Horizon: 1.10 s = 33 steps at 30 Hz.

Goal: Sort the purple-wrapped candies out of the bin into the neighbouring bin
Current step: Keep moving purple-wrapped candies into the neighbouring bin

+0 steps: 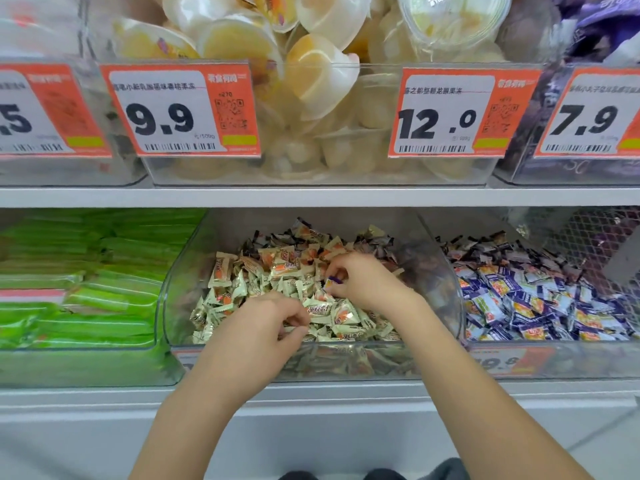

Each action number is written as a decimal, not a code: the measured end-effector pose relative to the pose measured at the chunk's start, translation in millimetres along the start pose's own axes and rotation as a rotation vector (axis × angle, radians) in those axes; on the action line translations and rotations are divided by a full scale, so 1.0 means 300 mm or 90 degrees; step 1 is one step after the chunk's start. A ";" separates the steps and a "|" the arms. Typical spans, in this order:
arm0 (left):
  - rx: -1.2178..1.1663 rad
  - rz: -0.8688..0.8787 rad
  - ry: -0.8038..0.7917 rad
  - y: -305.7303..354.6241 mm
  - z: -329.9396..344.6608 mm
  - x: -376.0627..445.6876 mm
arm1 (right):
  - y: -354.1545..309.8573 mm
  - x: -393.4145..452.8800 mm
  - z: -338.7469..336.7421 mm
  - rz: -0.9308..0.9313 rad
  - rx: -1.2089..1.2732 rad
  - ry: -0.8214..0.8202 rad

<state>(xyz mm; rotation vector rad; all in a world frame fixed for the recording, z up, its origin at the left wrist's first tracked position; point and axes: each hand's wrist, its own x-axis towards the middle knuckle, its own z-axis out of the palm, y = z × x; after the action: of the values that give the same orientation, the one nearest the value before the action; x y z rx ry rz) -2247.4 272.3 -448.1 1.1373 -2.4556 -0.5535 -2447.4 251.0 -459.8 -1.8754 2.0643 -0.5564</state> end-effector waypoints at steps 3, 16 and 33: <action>-0.011 -0.004 0.001 0.010 0.002 -0.005 | 0.006 -0.005 -0.014 0.005 0.036 0.031; 0.012 0.045 0.025 0.101 0.075 0.047 | 0.278 -0.332 -0.248 0.150 -0.041 0.351; -0.001 0.063 0.005 0.035 0.065 0.103 | 0.195 0.232 -0.142 0.186 -0.200 -0.107</action>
<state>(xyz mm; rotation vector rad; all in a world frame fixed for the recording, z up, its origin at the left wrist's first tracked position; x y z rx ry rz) -2282.0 258.1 -454.2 1.0087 -2.4884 -0.5191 -2525.9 189.6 -447.2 -1.6564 2.3565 -0.0025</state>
